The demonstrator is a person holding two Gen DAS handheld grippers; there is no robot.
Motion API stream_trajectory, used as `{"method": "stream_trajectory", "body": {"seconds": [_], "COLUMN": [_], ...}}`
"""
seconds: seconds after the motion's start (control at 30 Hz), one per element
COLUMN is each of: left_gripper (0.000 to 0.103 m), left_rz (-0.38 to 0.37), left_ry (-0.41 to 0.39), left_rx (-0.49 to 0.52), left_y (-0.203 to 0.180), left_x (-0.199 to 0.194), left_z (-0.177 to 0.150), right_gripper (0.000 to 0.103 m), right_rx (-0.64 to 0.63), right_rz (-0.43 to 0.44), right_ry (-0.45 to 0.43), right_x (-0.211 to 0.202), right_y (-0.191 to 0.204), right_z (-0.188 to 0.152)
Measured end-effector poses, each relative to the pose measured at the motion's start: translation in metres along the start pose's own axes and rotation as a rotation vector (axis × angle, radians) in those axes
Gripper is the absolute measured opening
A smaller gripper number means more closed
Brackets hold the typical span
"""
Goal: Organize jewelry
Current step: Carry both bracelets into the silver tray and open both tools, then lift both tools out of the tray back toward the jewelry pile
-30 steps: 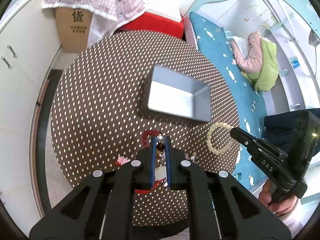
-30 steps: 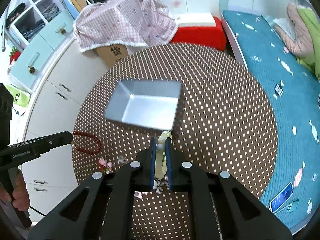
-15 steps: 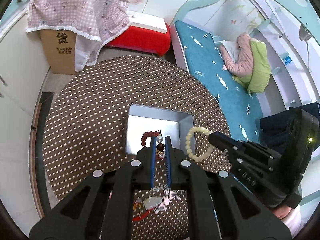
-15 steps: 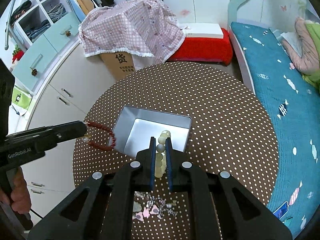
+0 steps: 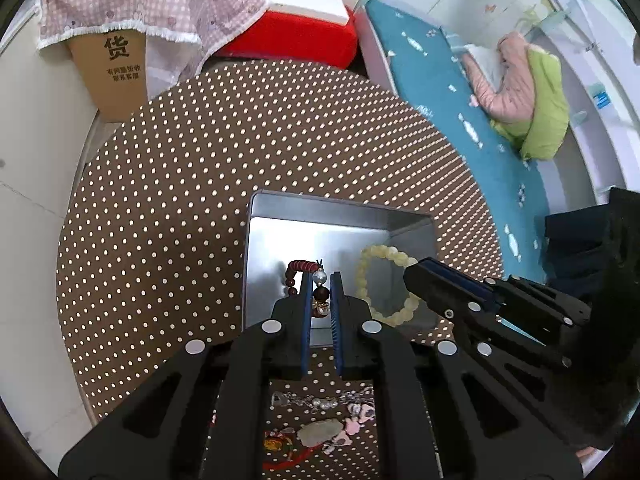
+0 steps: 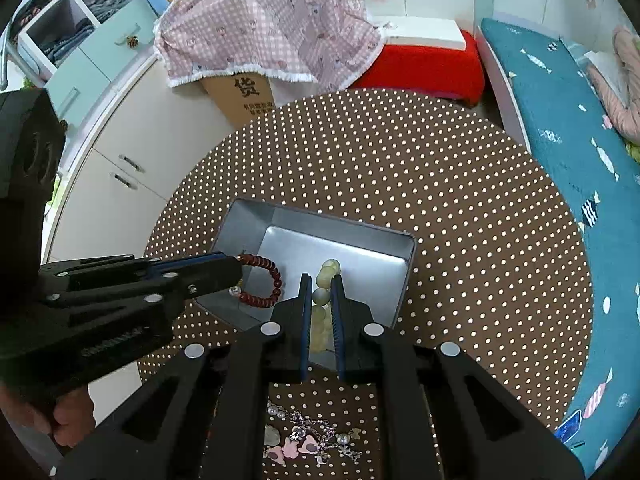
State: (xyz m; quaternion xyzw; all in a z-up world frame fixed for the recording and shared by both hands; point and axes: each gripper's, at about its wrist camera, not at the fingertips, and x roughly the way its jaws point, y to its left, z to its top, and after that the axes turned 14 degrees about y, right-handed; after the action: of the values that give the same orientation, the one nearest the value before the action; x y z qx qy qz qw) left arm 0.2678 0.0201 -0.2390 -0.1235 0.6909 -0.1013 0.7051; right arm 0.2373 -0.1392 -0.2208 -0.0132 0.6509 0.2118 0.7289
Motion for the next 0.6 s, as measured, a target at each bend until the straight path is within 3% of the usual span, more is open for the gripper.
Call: {"method": "stream_trajectory", "body": {"seconds": [0.13,0.27,0.6], "left_gripper": [0.010,0.027,0.028], "left_rz": [0.012,0.027,0.030], "left_ry": [0.019,0.012,-0.021], "left_rx": [0.004,0.003,0.006], "left_y": [-0.002,-0.004,-0.005], "left_x": [0.009,0.008,-0.008], "left_z": [0.001,0.000,-0.016], "right_gripper": [0.012,0.012,0.018], "right_rx": [-0.004,0.008,0.006], "right_rz": [0.004,0.009,0.003], "right_ry": [0.030,0.028,-0.007], "right_x": [0.006,0.002,-0.015], "right_y": [-0.003,-0.007,-0.003], "right_z": [-0.001,-0.002,-0.011]}}
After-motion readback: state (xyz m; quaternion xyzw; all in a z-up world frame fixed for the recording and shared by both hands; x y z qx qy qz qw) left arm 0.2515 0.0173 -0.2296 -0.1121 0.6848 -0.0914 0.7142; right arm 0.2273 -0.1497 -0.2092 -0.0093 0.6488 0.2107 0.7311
